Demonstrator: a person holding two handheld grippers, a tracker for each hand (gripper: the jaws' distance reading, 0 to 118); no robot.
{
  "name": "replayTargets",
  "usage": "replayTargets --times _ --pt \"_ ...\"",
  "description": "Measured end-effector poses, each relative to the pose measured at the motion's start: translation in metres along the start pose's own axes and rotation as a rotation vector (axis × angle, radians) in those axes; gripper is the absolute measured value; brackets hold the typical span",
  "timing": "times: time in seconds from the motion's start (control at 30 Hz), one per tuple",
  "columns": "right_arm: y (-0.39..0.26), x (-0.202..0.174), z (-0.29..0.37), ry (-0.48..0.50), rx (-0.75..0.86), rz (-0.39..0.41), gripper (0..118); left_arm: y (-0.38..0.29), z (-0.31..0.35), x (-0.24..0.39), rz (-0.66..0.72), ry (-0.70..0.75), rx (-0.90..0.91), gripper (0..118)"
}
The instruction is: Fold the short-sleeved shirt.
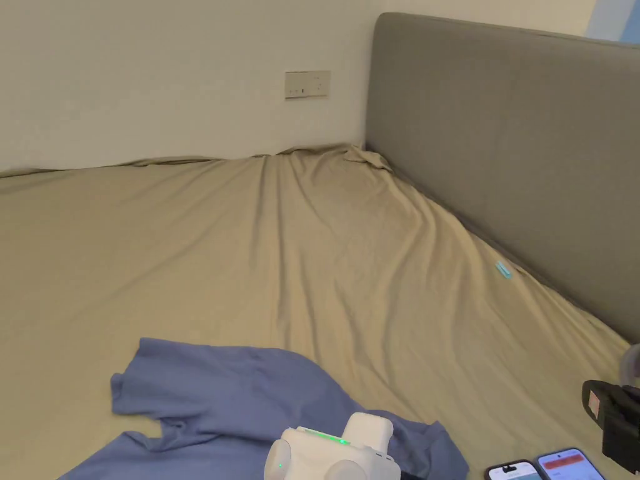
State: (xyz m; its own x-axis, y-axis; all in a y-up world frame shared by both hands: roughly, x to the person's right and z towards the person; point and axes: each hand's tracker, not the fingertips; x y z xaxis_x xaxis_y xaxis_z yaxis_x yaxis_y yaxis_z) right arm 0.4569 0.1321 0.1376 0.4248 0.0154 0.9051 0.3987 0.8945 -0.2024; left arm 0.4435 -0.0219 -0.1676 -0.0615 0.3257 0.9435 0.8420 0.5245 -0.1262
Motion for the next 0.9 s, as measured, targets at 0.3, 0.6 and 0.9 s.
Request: replayTargets --times 0.3,0.6,0.9 --pt "-0.001 -0.060 -0.003 0.160 0.000 0.054 2 -0.068 0.222 -0.096 -0.003 0.330 0.407 9" --pt "-0.008 -0.116 0.004 0.297 -0.004 0.077 2 -0.226 0.395 -0.072 0.387 0.750 0.483 0" --pt "-0.008 -0.150 -0.007 0.338 -0.039 0.148 2 -0.211 0.353 -0.210 0.708 0.775 0.278 89"
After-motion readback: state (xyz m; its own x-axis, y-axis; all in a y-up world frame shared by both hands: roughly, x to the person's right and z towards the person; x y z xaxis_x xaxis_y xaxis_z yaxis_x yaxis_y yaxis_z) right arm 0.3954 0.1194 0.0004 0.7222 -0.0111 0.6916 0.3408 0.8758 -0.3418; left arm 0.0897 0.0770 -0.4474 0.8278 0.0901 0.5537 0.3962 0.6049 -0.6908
